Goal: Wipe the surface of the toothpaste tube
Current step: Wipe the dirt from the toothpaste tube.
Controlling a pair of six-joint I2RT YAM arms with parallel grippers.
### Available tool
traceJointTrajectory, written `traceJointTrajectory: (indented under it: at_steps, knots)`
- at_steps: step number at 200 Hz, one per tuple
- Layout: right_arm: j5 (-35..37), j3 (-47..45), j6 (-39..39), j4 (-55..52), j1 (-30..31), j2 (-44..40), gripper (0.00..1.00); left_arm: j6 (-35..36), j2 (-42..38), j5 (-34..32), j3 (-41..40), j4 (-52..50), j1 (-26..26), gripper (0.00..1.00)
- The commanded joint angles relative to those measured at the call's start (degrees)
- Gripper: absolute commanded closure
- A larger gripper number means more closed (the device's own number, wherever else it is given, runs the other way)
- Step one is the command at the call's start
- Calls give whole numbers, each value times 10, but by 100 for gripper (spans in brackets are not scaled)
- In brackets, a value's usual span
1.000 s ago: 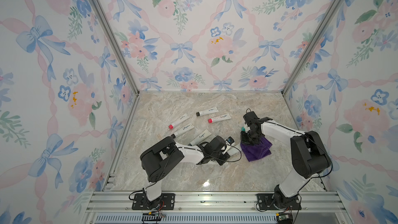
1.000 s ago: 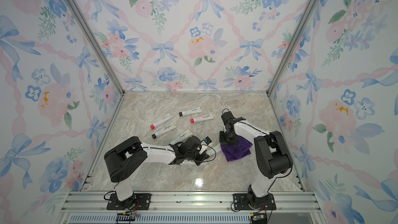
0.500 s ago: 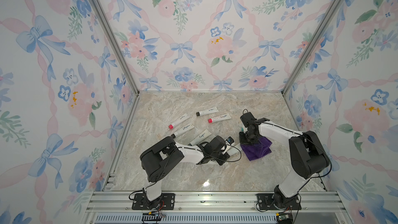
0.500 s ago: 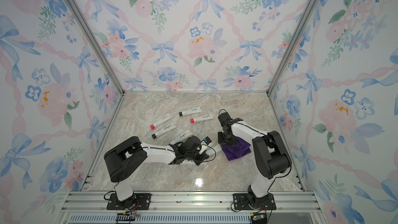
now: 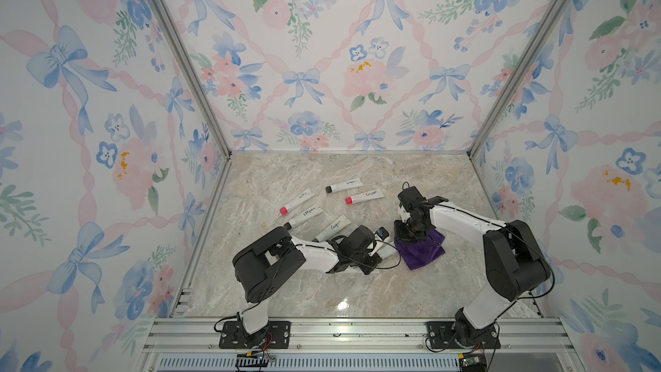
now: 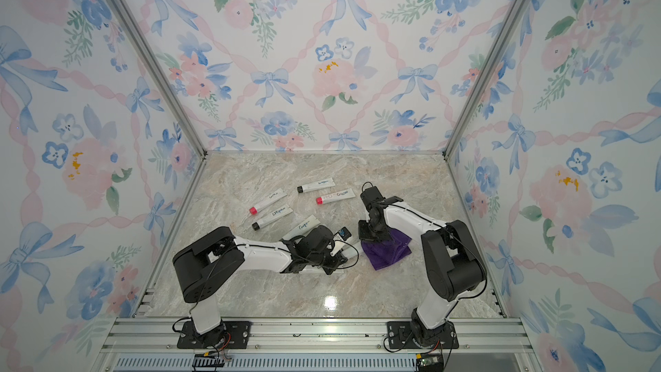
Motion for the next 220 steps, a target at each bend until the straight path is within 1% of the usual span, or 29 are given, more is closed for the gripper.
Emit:
traceJointTrajectory:
  at_steps: [1, 27, 47, 74, 113, 132, 146, 155, 171, 202, 220]
  knots:
    - [59, 11, -7, -35, -34, 33, 82, -8, -8, -5, -6, -2, 4, 82]
    - [76, 18, -9, -30, -53, 50, 82, -7, -7, -5, -6, -2, 3, 82]
    - [60, 19, -10, -24, -47, 58, 82, -8, -7, -4, -7, -2, 3, 82]
    - [22, 14, -9, -21, -13, 51, 82, -7, -5, -5, -6, -2, 3, 82]
    - [-41, -8, 3, -14, 57, 12, 83, -7, -6, -7, -6, -2, 4, 82]
    - [-62, -19, 9, -10, 77, -4, 83, -7, -7, -7, -6, -2, 2, 82]
    - [-73, -29, 15, -2, 79, -15, 82, -8, -8, -7, -6, -2, 3, 82]
    - [-70, -30, 13, 0, 76, -16, 82, -7, -8, -8, -6, -2, 2, 82]
    - [-41, -28, 9, -4, 64, 0, 82, -7, -7, -7, -6, -2, 3, 82]
    - [20, -17, -3, -11, 21, 47, 83, -7, -8, -8, -7, -2, 2, 82]
    - [52, -13, -4, -11, -8, 54, 83, -7, -8, -10, -7, -1, 2, 82]
